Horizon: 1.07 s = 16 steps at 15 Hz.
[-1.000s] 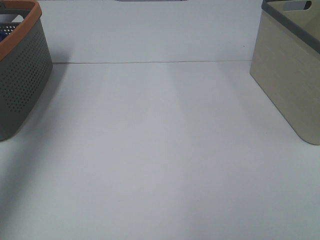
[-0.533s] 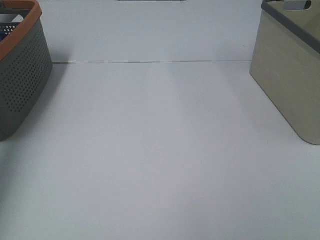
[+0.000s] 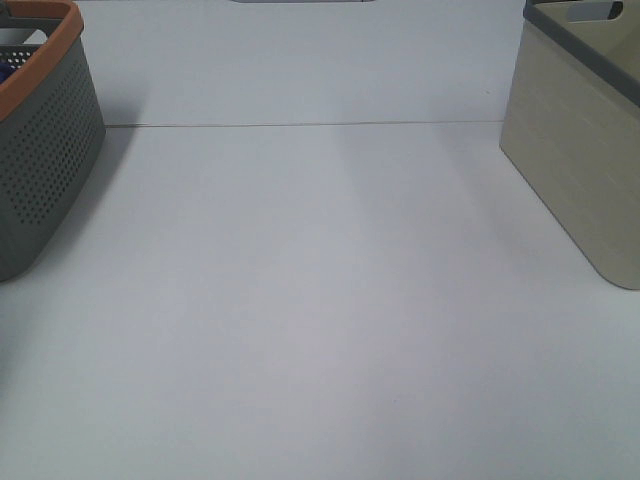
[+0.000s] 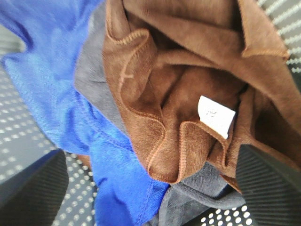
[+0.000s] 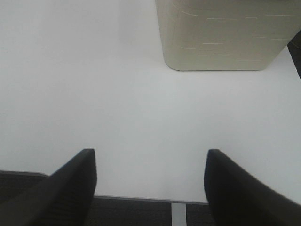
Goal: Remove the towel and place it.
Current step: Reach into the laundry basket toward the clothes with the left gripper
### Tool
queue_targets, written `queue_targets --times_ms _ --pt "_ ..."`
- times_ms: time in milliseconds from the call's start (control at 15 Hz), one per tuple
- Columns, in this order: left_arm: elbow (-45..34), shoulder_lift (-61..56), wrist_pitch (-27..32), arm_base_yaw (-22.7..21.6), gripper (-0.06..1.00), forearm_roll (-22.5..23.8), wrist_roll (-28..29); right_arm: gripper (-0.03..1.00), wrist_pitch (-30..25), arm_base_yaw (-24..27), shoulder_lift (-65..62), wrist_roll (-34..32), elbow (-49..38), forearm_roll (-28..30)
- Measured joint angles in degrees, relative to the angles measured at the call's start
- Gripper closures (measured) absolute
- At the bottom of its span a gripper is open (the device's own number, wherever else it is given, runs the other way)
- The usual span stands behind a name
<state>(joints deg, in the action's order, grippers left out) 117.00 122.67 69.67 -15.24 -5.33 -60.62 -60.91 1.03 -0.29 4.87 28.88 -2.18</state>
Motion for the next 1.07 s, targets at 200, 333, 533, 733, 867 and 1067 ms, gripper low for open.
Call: queue_targets --times_ms 200,333,533,733,867,1067 --pt "0.00 2.86 -4.53 -0.06 0.08 -0.06 -1.55 0.39 0.00 0.00 0.00 0.00 0.00 0.00" --pt "0.00 4.47 -8.31 -0.06 0.14 -0.23 -2.29 0.39 0.00 0.00 0.00 0.00 0.00 0.00" --pt "0.00 7.22 -11.17 0.00 0.17 -2.46 -4.47 0.39 0.00 0.00 0.00 0.00 0.00 0.00" --pt "0.17 9.17 -12.49 0.29 0.24 -4.53 -4.76 0.39 0.00 0.00 0.00 -0.06 0.00 0.00" --pt "0.17 9.97 -14.61 1.20 0.36 -4.58 -4.76 0.39 0.00 0.00 0.00 -0.06 0.00 0.00" --pt "0.52 10.03 -16.73 2.23 0.63 -4.41 -4.76 0.39 0.00 0.00 0.00 -0.11 0.00 0.00"
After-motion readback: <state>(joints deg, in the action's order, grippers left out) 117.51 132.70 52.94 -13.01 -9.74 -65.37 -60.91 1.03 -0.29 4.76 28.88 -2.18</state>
